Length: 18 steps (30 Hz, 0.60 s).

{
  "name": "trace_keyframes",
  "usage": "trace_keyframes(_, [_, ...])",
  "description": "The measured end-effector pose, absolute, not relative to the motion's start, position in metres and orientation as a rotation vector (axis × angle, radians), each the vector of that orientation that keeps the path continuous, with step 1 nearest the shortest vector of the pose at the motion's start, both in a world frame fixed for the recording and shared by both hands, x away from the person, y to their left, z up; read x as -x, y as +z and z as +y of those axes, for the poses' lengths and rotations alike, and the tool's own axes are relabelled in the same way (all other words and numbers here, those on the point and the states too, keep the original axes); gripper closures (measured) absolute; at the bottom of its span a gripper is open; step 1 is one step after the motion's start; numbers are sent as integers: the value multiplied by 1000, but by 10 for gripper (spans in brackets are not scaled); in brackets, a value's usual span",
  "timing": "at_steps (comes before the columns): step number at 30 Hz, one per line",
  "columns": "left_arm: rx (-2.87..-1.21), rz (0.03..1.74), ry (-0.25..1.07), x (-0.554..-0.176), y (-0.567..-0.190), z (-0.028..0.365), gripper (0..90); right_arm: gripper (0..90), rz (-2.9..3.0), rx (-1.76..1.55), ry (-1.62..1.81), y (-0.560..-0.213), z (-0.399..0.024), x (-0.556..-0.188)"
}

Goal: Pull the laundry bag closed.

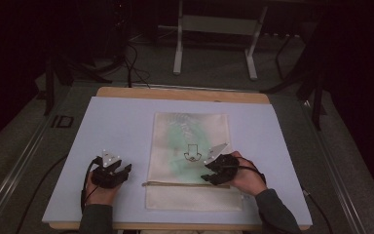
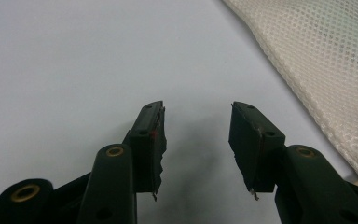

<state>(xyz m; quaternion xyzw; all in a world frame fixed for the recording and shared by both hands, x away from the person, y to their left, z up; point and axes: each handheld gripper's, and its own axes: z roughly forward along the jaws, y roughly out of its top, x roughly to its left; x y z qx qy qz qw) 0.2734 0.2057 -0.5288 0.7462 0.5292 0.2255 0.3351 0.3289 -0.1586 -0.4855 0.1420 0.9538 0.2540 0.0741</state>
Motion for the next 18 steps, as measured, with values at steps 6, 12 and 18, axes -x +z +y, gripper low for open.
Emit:
trace_keyframes(6, [-1947, 1379, 586, -274, -529, 206, 547, 538, 2879, -367, 755, -485, -140, -329])
trace_keyframes(12, [-1949, 1378, 589, -274, -528, 206, 546, 546, 2912, -292, 740, -484, -119, -324])
trace_keyframes(18, [-1939, 1378, 585, -274, -528, 207, 546, 562, 2927, -242, 739, -482, -101, -323])
